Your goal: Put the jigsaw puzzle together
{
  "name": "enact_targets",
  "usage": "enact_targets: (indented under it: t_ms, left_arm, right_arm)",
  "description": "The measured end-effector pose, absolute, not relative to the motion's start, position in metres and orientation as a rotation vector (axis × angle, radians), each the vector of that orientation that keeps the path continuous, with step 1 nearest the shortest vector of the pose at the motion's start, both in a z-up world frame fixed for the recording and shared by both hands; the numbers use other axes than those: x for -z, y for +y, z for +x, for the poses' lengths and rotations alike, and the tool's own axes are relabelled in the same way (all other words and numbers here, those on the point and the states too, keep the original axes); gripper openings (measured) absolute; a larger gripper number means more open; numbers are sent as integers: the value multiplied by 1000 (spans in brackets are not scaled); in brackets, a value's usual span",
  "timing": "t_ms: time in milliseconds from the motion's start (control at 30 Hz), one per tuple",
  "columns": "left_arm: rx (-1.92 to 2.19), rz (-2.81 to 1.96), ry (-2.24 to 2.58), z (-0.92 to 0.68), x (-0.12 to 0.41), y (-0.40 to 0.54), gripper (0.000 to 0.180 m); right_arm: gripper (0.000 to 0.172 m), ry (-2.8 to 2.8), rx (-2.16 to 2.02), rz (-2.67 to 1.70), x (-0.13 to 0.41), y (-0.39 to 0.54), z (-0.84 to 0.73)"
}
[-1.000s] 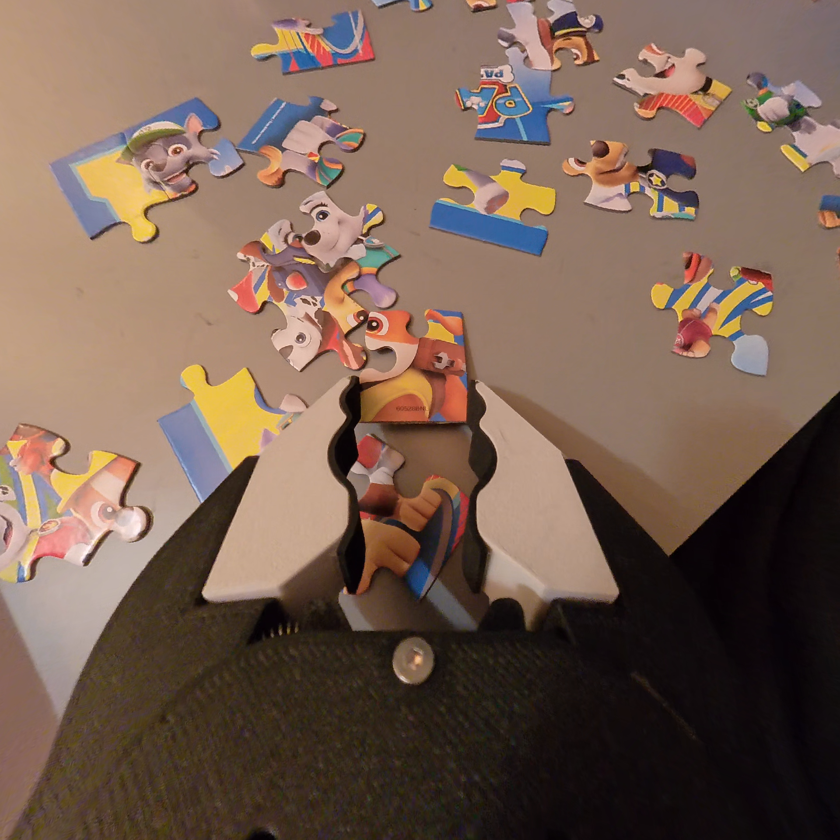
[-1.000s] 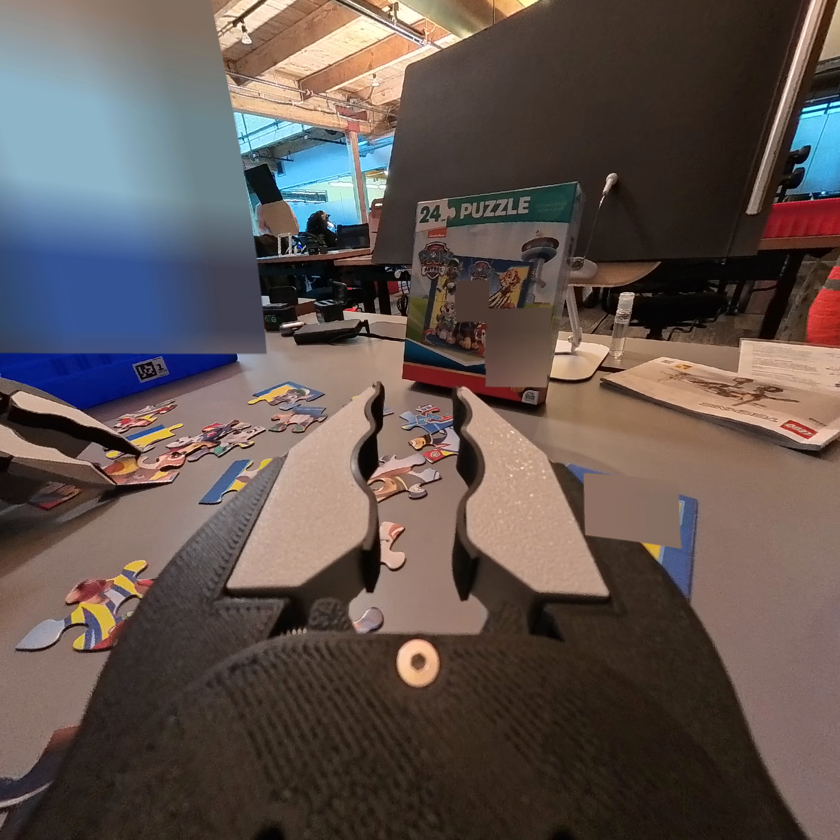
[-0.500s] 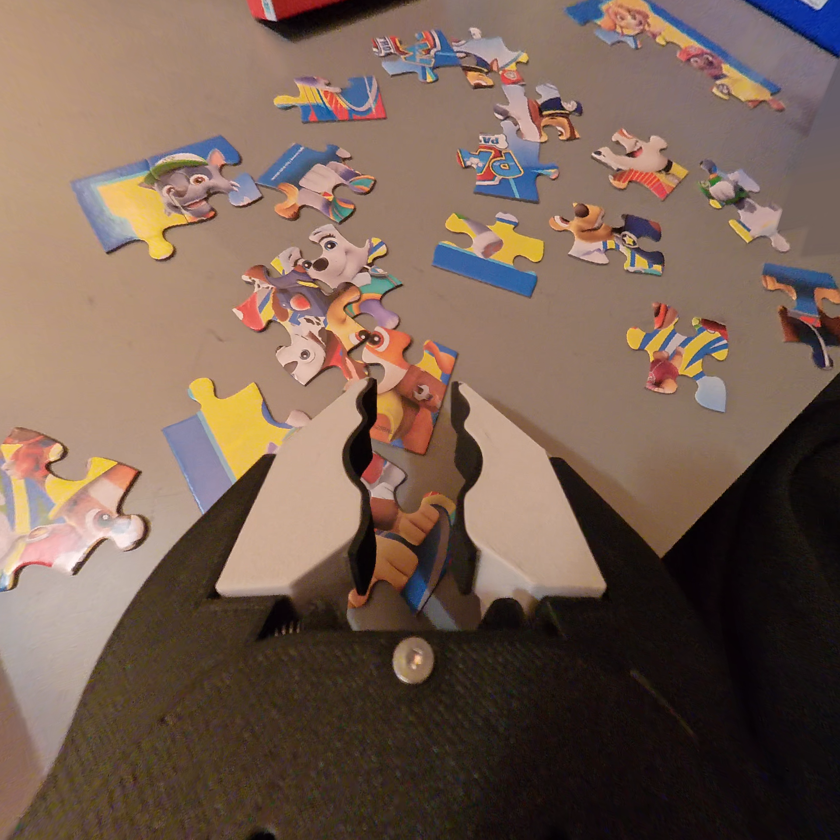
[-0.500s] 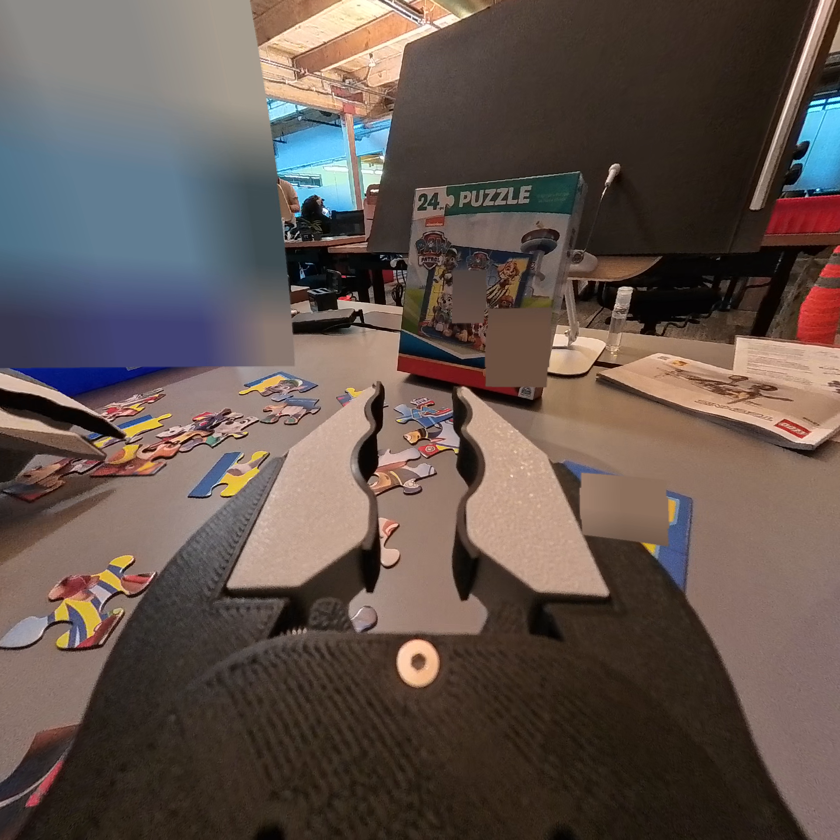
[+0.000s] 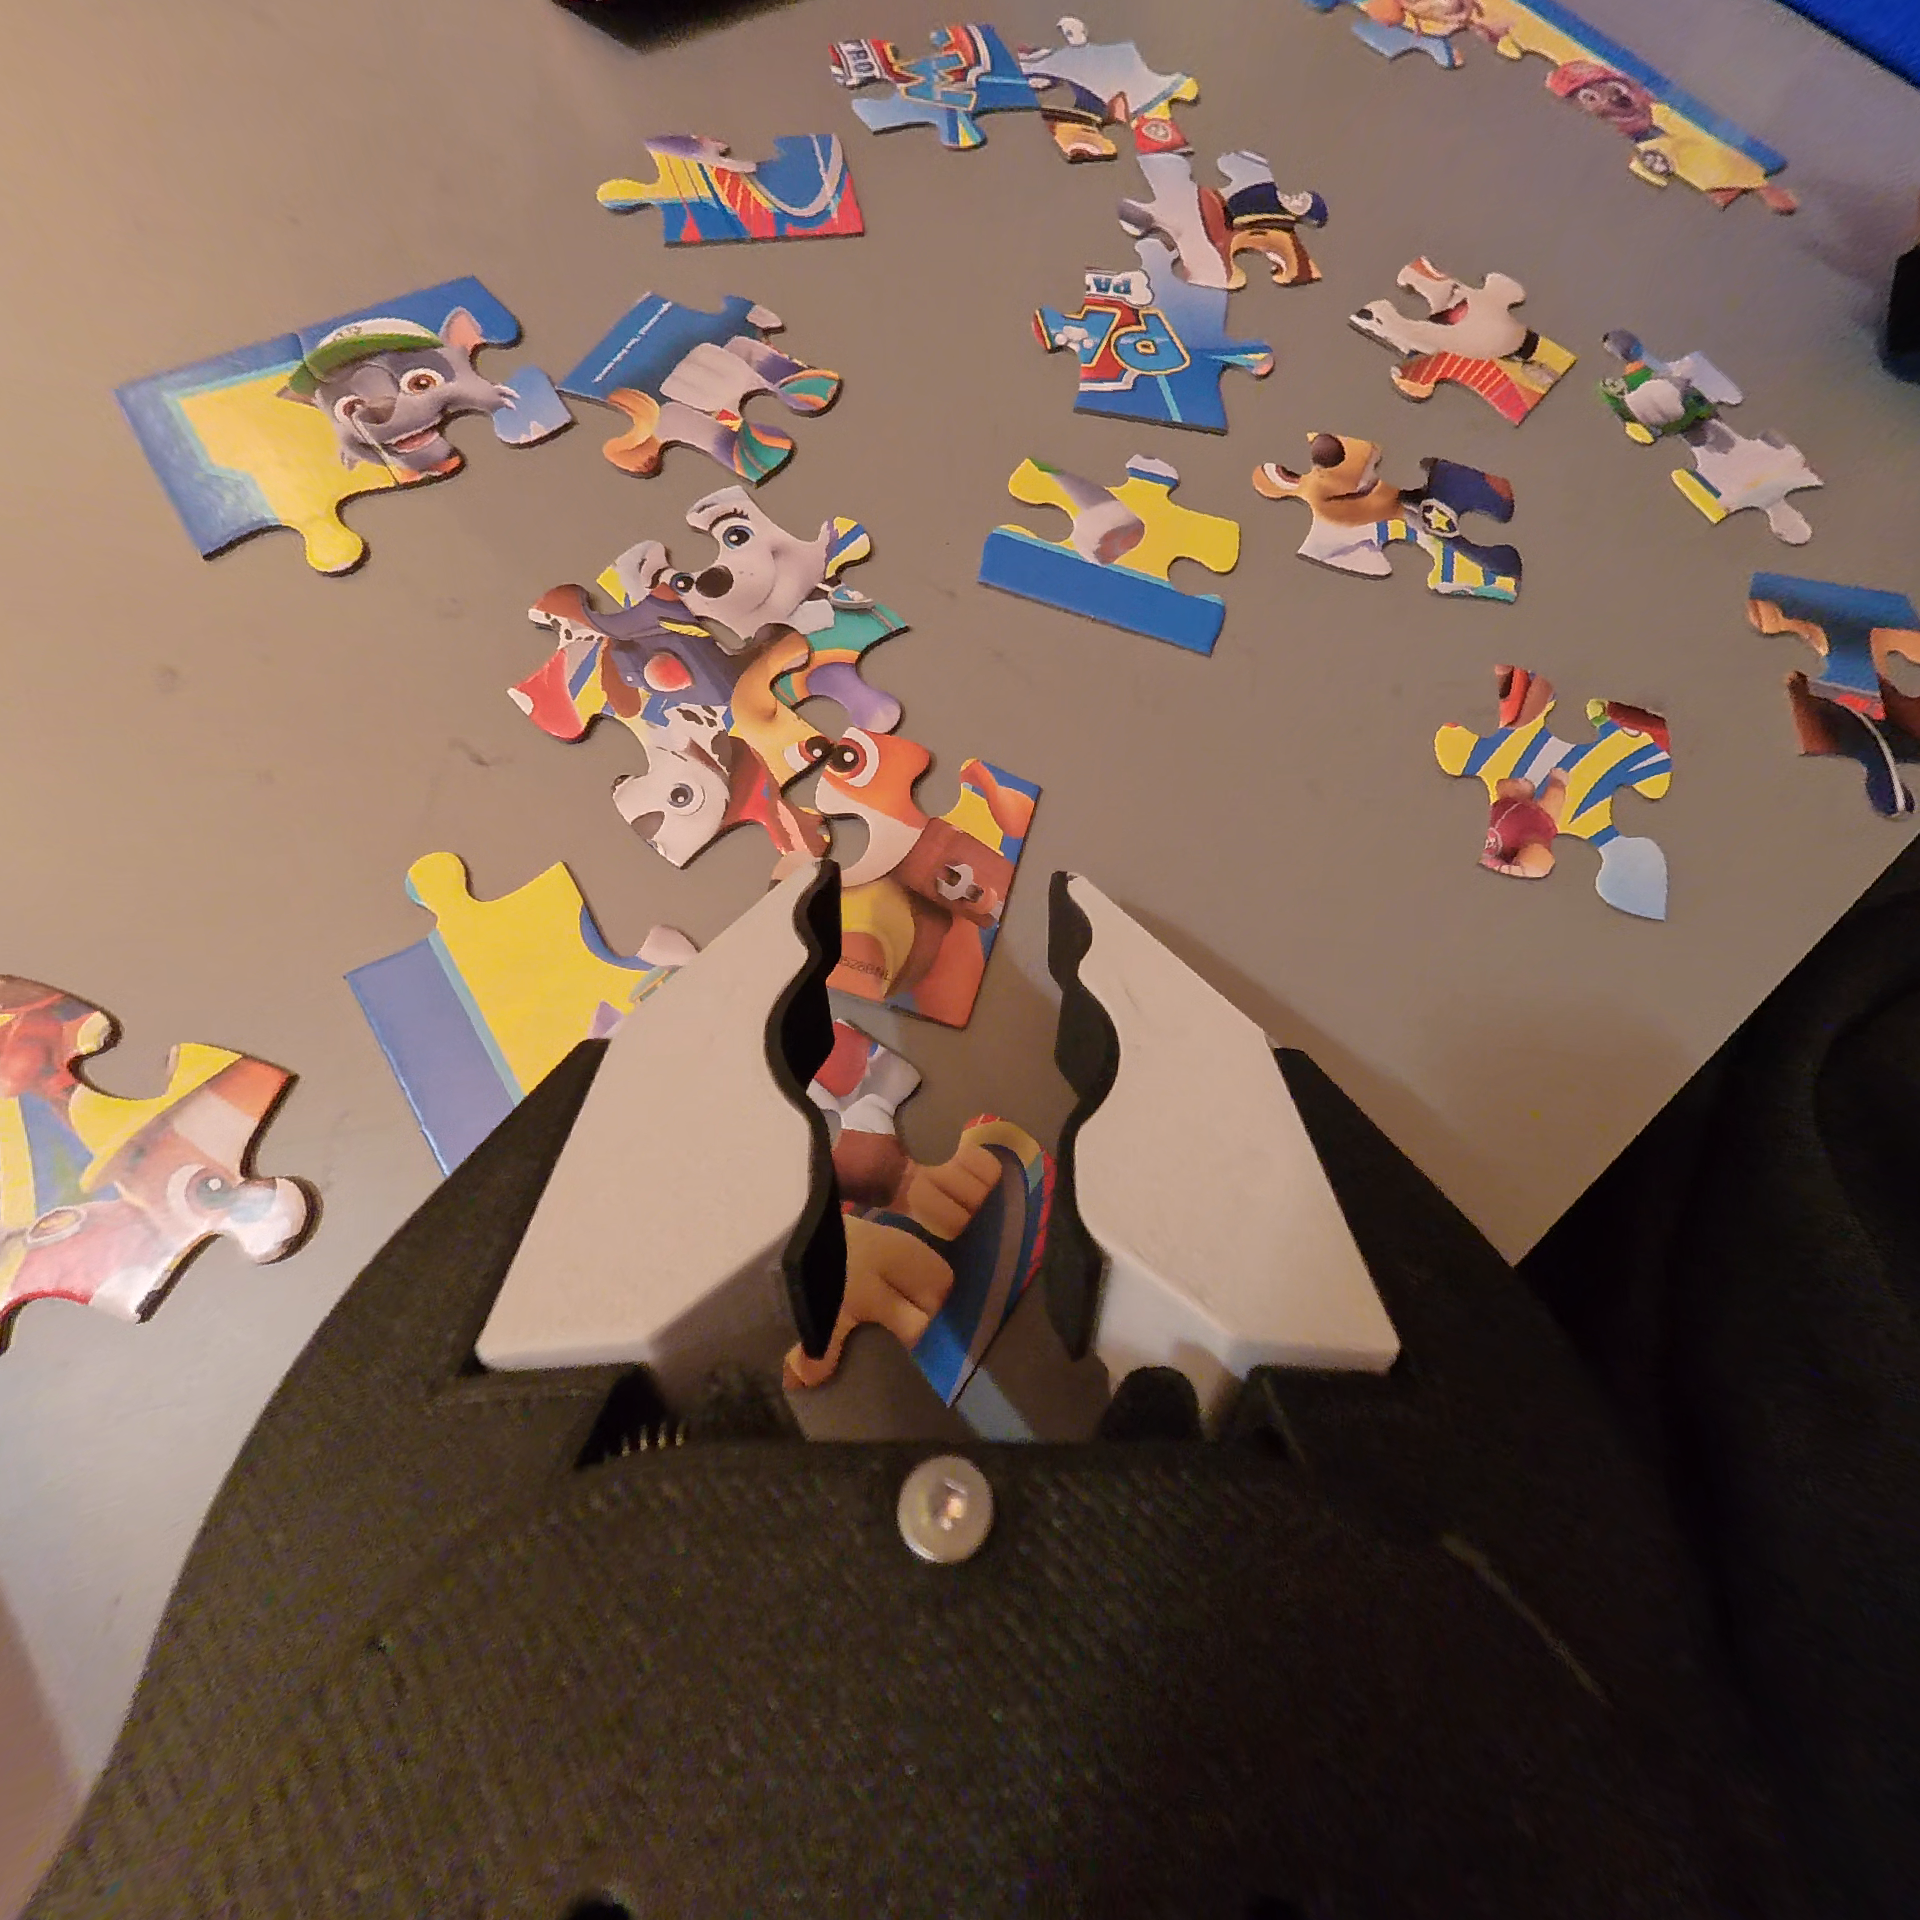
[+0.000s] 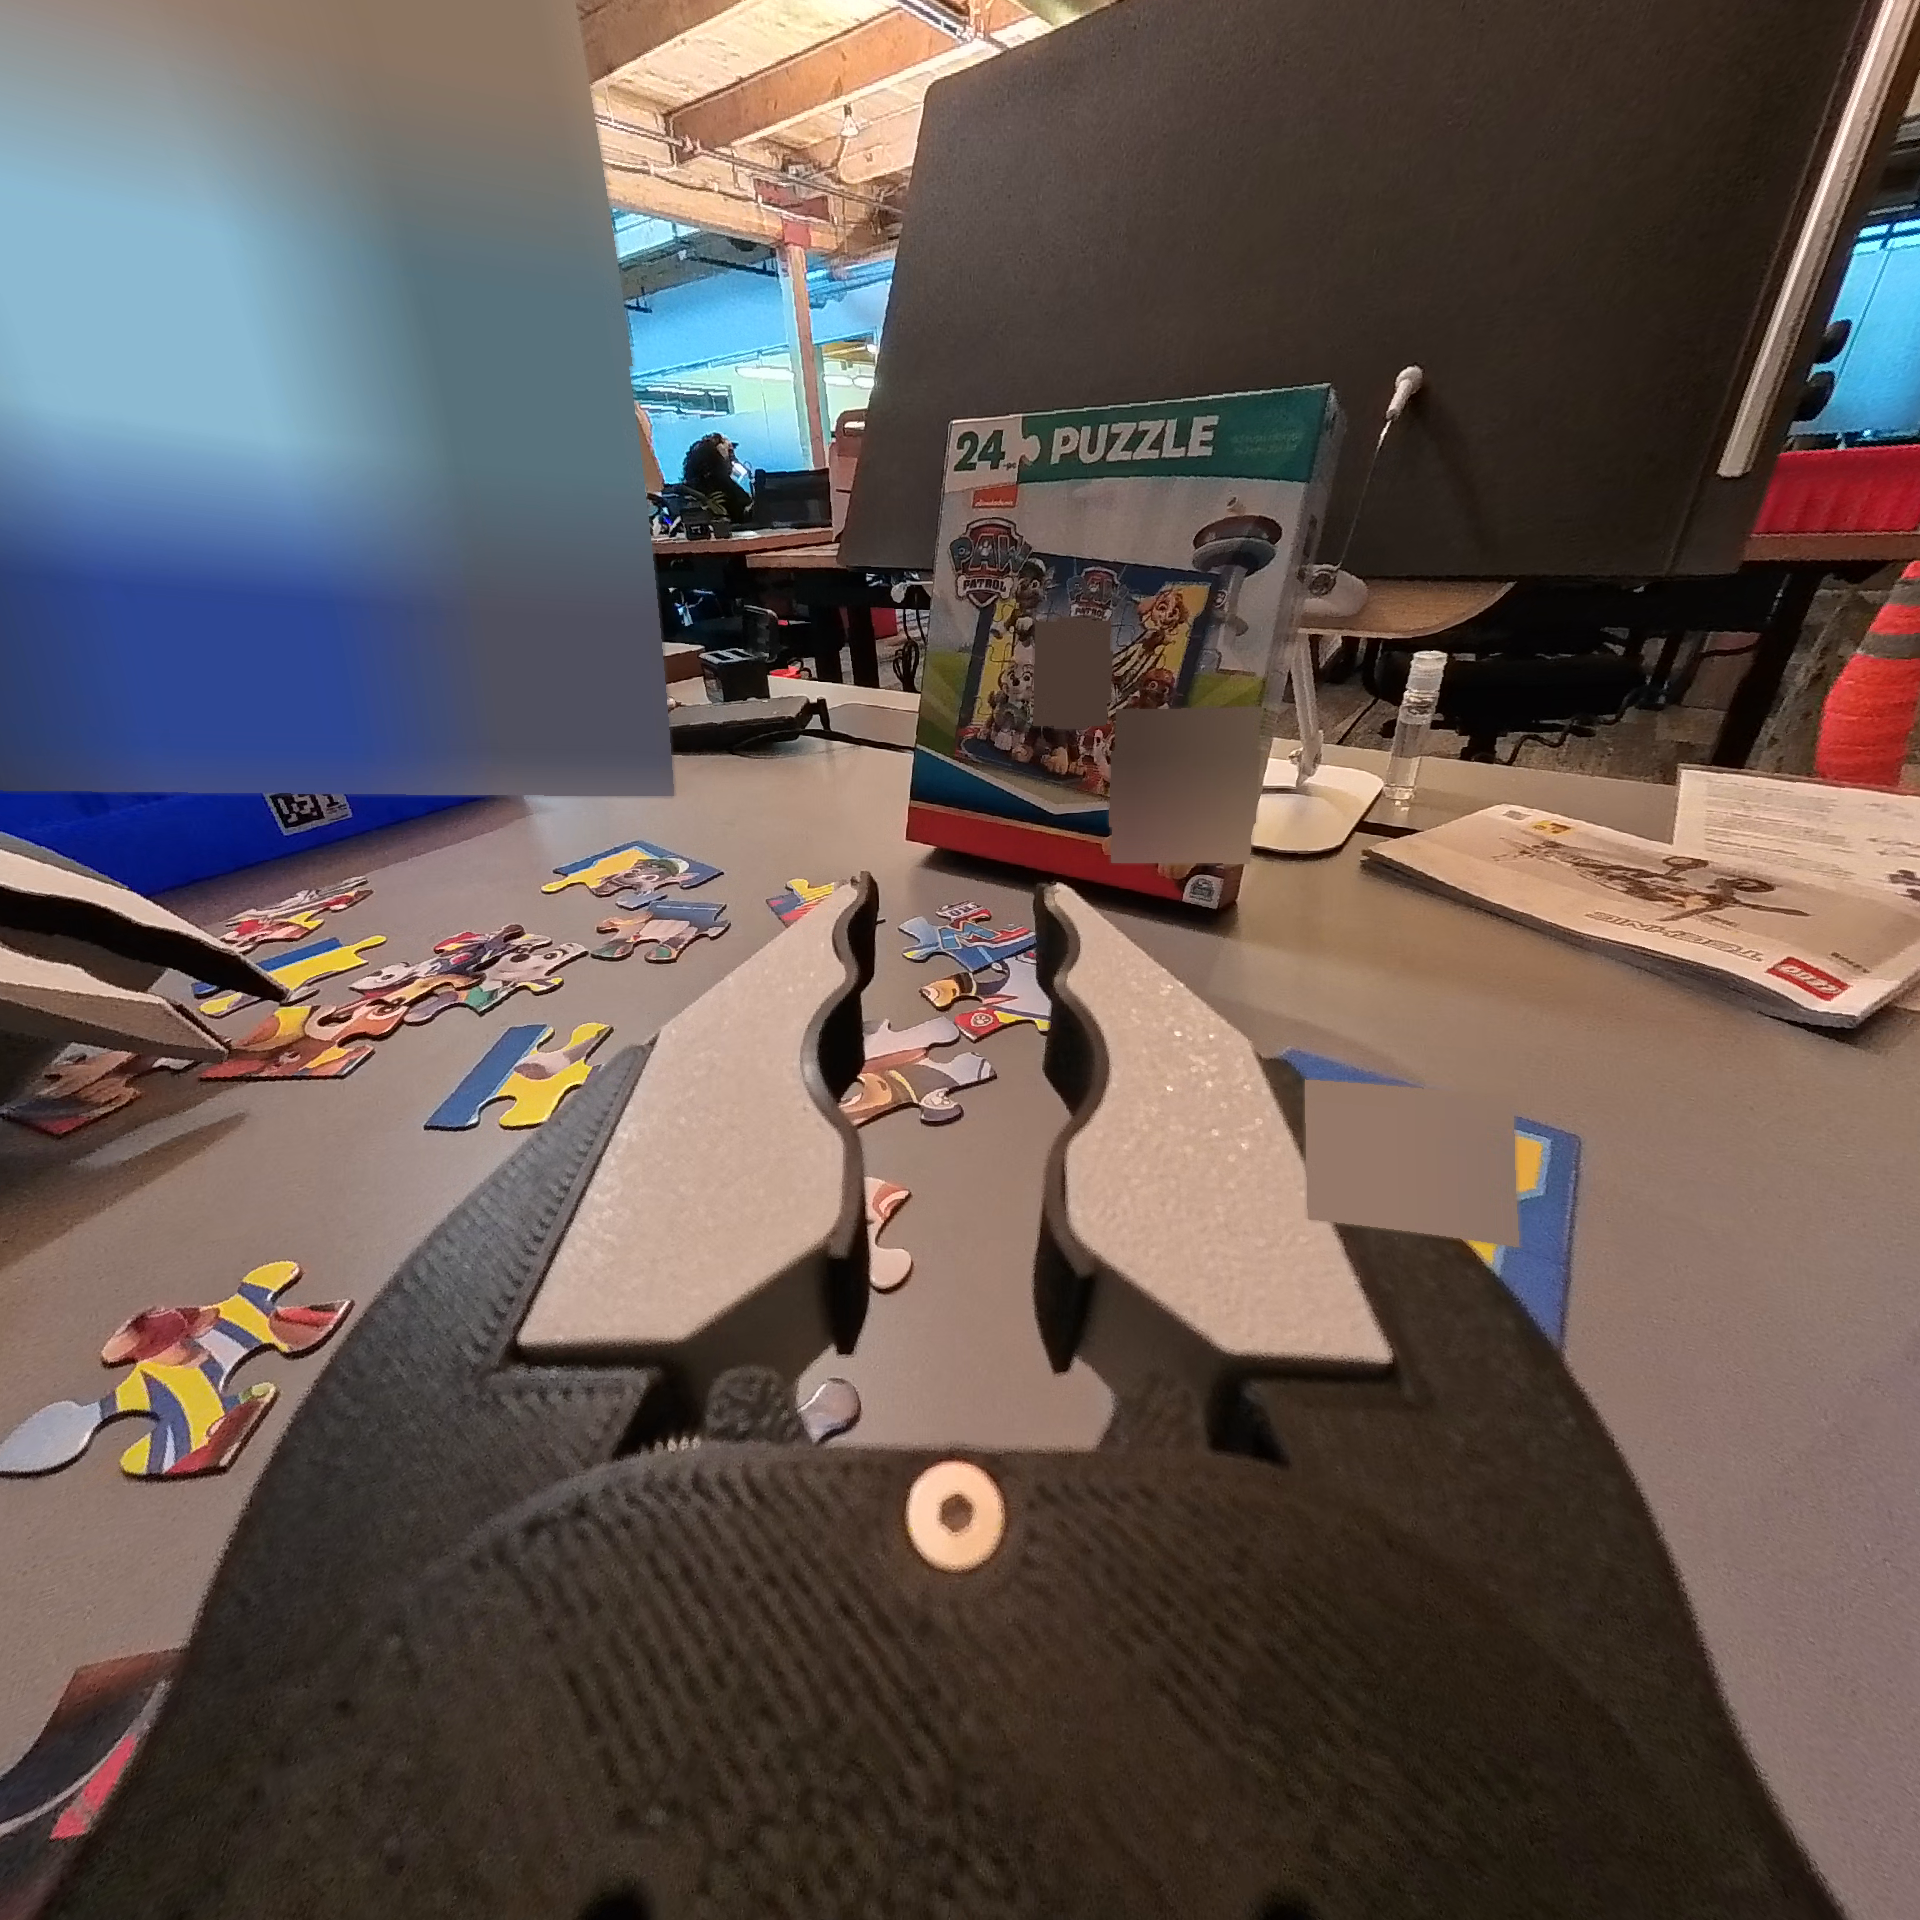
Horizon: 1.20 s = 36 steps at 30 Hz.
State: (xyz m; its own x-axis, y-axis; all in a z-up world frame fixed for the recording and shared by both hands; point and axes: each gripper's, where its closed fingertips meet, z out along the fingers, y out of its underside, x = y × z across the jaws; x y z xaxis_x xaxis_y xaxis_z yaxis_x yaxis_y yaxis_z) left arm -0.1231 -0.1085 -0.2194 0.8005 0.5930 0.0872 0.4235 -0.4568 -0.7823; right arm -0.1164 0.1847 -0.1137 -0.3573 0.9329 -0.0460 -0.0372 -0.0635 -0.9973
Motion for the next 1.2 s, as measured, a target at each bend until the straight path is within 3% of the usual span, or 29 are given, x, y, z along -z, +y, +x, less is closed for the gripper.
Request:
enact_targets:
  t_ms: [1200]
  left_arm:
    - [-308,-2127,-780,-130,221,-118,50]
  right_arm:
    - [30,-1410,-1537,-1023,114,184,-117]
